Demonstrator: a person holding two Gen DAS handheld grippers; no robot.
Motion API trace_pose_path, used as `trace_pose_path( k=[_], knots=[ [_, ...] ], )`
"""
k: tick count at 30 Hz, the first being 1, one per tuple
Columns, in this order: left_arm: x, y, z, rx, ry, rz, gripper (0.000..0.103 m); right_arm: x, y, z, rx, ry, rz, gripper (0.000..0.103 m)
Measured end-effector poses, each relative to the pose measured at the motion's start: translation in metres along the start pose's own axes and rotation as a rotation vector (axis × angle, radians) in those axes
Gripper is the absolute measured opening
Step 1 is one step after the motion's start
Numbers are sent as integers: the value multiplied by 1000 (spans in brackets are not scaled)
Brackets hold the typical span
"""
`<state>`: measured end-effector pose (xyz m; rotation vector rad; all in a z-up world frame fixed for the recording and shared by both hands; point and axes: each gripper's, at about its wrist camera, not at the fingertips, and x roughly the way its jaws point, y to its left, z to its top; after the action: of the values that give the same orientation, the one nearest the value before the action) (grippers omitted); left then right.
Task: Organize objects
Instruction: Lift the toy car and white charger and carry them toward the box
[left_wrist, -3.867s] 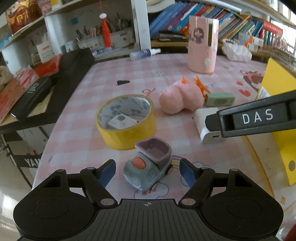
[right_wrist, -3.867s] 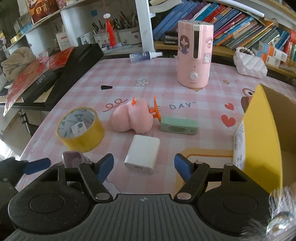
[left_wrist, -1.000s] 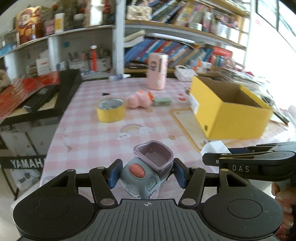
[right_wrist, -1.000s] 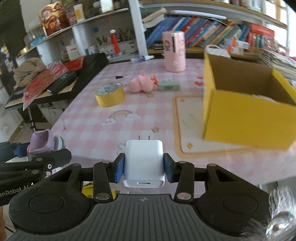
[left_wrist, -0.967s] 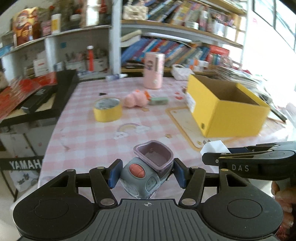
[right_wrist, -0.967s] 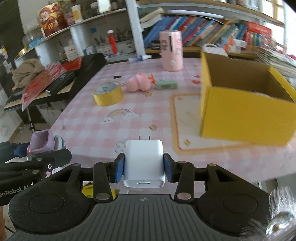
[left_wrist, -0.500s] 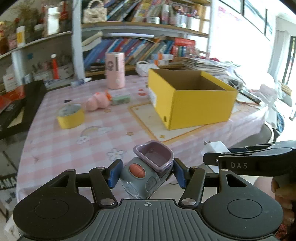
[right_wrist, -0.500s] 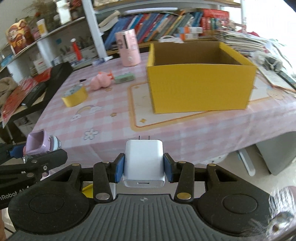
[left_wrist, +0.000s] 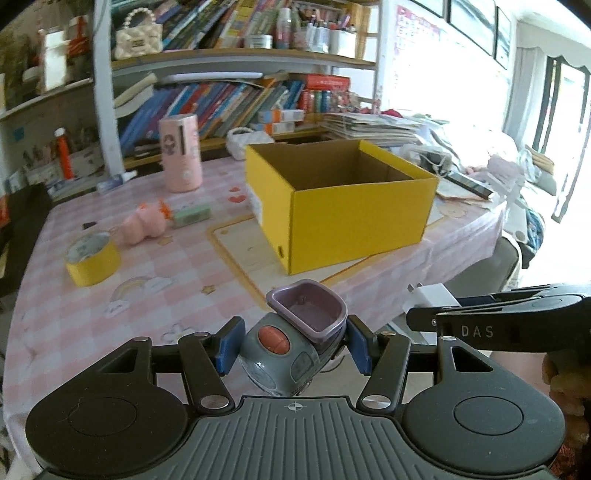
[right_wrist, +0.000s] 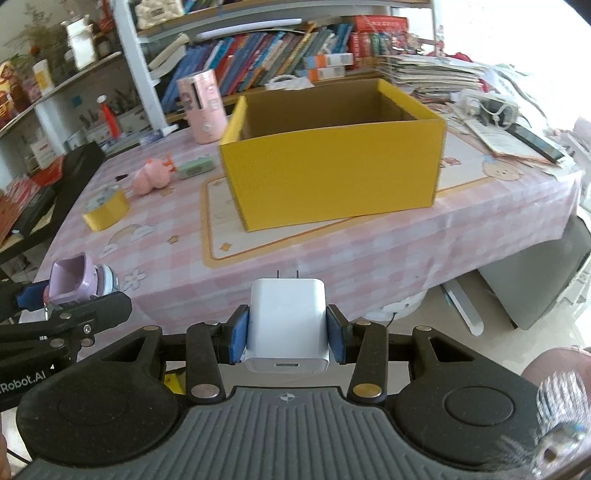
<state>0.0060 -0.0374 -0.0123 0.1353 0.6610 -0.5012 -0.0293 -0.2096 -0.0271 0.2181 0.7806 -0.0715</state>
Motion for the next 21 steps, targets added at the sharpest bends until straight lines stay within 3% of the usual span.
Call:
trace_pose_path(
  k=[14,21],
  knots=[
    [32,-12,31,17,-34,-9,58,16,-28,32,11,-24,-24,41],
    [48,-19,64,52,-123,18,58,9,-44,78,12,-172,-39,41]
  ],
)
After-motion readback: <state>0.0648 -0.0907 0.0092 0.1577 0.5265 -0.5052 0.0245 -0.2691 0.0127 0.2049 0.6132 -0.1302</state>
